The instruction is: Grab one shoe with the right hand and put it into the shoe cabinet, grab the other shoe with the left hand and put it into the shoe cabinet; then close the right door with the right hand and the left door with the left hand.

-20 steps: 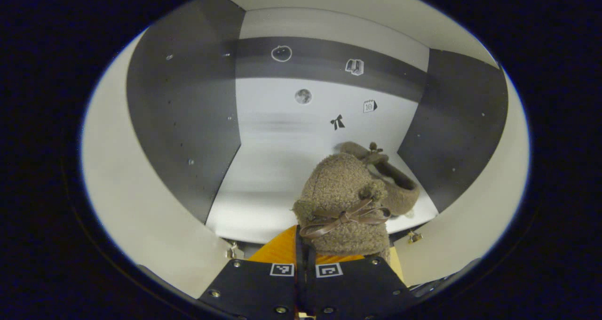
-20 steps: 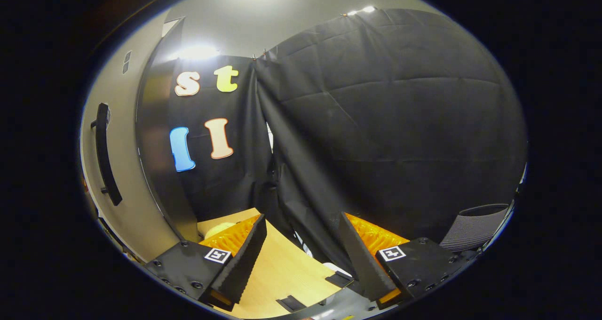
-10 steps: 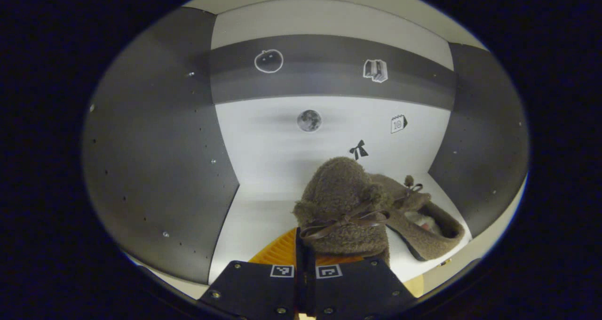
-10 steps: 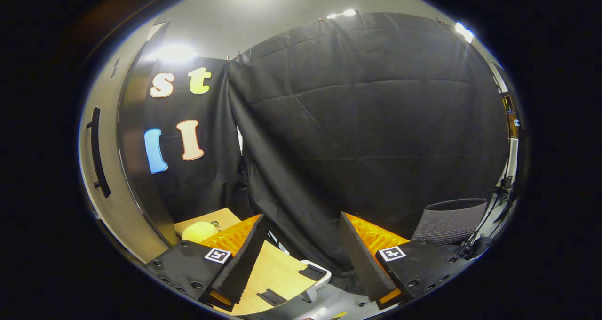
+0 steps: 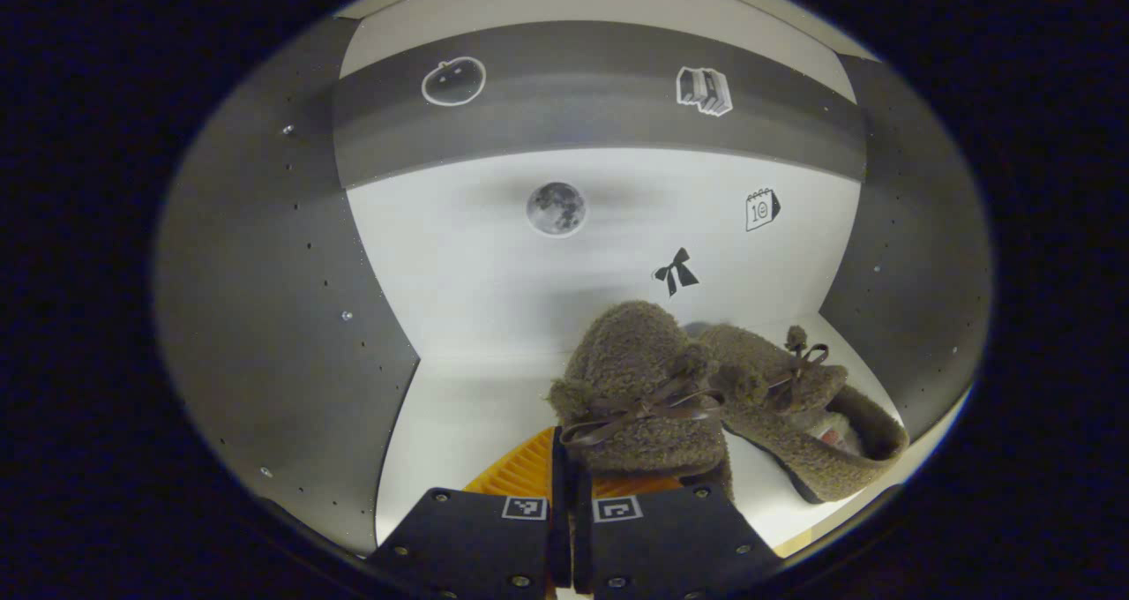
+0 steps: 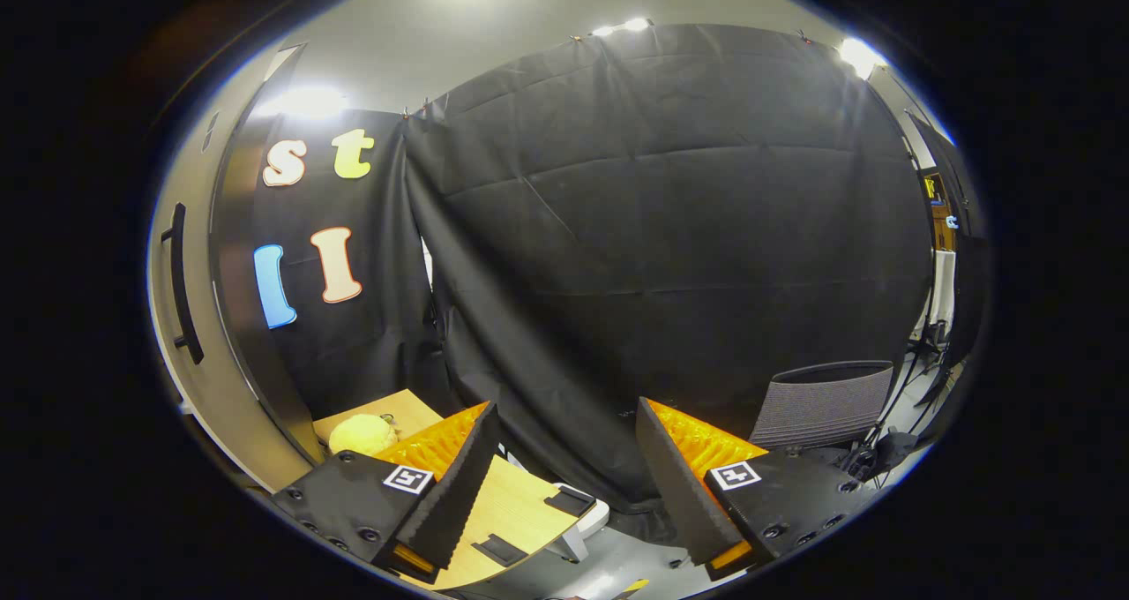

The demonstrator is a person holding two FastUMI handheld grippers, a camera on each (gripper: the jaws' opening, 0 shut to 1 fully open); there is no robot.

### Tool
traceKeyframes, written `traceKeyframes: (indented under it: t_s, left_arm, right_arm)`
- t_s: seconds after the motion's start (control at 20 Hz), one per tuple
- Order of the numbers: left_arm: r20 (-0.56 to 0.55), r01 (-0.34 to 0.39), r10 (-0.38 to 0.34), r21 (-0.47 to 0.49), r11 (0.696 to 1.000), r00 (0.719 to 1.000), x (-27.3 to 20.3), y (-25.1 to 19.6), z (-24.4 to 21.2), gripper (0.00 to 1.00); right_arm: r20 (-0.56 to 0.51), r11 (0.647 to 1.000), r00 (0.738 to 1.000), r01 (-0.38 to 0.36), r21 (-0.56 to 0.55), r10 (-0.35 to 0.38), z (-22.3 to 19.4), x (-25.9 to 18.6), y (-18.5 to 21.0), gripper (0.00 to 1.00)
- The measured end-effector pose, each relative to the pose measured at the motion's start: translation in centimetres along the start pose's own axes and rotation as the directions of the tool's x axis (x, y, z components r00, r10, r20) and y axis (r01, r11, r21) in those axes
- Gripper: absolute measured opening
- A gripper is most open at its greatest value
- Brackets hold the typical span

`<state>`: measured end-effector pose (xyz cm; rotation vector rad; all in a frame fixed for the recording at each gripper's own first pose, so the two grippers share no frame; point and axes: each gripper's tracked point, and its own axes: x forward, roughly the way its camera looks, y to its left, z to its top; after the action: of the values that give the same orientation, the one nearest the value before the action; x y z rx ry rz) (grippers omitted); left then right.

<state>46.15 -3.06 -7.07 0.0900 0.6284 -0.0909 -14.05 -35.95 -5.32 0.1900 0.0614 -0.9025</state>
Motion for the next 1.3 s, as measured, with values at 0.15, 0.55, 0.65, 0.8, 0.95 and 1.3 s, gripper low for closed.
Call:
traceKeyframes:
  t_s: [0.15,0.55,0.65,0.8,0.95,1.3]
  left_arm:
    - [-0.007,-0.014,0.014,0.010,1.000,1.000,-0.3,0.6,-0.2,0.14]
    - [0.102,-0.033,0.023,0.096,0.995,0.995,-6.7,0.2,1.6,0.95]
    - [0.158,-0.029,0.012,0.106,0.994,0.987,-9.6,-0.4,2.5,0.95]
    - [0.245,-0.009,-0.020,0.118,0.993,0.969,-14.2,-2.0,3.7,1.00]
    - [0.356,0.008,-0.045,0.107,0.994,0.933,-19.0,-3.4,4.7,0.95]
    - [0.554,-0.029,-0.058,0.147,0.989,0.830,-26.3,-3.8,3.1,1.00]
  right_arm:
    - [-0.003,1.000,1.000,-0.023,0.001,0.023,0.2,0.2,0.7,0.92]
    - [-0.005,0.991,0.991,-0.132,0.011,0.133,0.9,1.6,4.1,0.92]
    - [-0.005,0.985,0.985,-0.174,0.000,0.174,1.3,2.1,5.4,0.98]
    - [-0.003,0.969,0.969,-0.247,-0.009,0.247,2.1,2.8,8.0,0.93]
    - [0.002,0.946,0.947,-0.322,-0.026,0.322,3.2,3.0,10.6,0.98]
    - [0.025,0.882,0.882,-0.471,-0.006,0.471,7.3,2.5,15.3,0.98]
